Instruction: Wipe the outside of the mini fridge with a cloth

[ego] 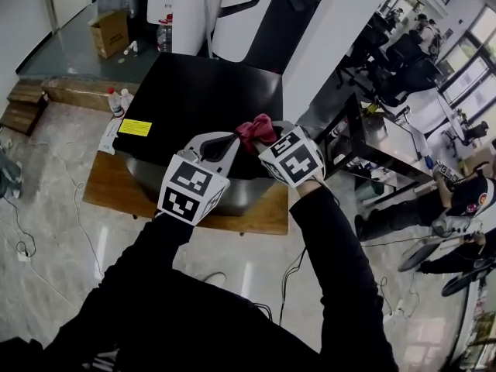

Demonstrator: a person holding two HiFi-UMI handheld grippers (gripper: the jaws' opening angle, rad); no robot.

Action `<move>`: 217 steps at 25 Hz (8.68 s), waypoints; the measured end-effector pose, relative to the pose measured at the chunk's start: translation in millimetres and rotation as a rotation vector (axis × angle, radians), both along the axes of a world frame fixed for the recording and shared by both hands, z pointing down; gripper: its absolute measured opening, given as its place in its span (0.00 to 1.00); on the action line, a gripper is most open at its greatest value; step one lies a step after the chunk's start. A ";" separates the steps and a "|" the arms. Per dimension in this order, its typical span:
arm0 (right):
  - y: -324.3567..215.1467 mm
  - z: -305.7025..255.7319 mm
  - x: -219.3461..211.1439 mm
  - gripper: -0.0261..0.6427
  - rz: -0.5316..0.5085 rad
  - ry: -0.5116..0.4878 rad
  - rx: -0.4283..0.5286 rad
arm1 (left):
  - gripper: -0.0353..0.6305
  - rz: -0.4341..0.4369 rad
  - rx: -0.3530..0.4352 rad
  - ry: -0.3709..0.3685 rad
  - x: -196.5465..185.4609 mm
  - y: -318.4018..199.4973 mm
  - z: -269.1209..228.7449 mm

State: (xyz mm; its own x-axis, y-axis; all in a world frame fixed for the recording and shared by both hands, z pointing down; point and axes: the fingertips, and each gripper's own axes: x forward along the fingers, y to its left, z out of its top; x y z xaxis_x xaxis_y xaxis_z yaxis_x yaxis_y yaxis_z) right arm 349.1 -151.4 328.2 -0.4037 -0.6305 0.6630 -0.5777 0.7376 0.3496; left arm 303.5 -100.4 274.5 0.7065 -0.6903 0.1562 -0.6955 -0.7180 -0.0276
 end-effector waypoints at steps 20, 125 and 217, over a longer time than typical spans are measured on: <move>81.2 -107.4 56.0 0.17 -0.004 -0.329 0.254 | 0.06 0.010 0.106 0.071 10.2 43.0 -33.8; 166.6 105.9 -34.8 0.18 0.347 -0.158 0.542 | 0.06 0.183 0.082 0.166 -61.3 120.4 142.8; 139.0 150.4 175.8 0.18 0.410 -0.763 0.220 | 0.06 0.296 -0.144 0.141 158.1 136.1 187.4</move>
